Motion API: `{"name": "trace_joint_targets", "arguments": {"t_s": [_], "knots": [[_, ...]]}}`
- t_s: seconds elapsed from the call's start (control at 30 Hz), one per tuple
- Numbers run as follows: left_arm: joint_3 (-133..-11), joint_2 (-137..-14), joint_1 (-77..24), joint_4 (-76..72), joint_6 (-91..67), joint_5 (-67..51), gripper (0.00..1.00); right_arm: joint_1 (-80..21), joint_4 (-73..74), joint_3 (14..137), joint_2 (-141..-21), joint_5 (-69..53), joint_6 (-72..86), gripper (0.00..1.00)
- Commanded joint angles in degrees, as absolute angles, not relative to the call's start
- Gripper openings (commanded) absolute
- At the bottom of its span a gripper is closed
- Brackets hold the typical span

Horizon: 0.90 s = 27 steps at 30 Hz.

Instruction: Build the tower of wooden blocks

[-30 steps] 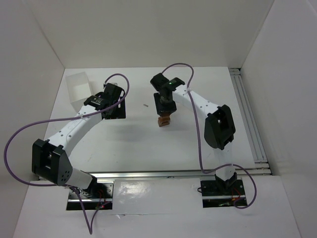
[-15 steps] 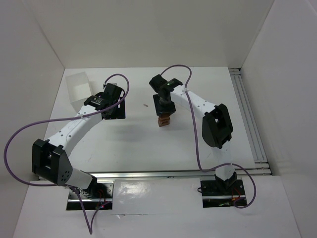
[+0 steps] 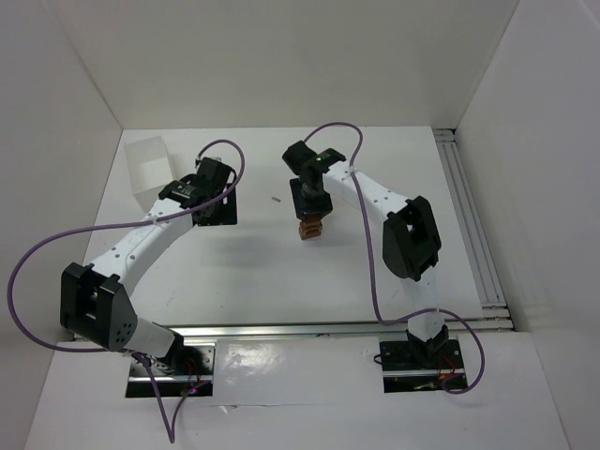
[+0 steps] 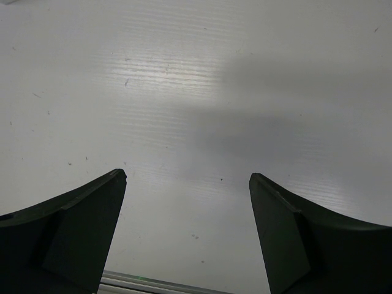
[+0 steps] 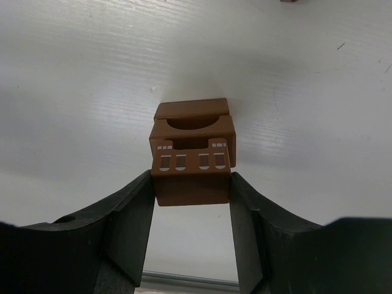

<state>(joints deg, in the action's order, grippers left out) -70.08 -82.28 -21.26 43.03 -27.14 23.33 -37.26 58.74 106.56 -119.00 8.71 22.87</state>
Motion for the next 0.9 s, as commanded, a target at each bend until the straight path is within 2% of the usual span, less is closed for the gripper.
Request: {"name": "trace_joint_targets", "arguments": {"t_s": [0.0, 0.87], "knots": [[-71.0, -80.8, -21.5, 43.3, -27.0, 24.2, 0.94, -37.9, 59.5, 107.8, -118.8, 9.8, 22.5, 0.51], [-71.0, -80.8, -21.5, 43.3, -27.0, 24.2, 0.94, -37.9, 60.0, 106.8, -119.4, 10.3, 22.0, 0.56]]}}
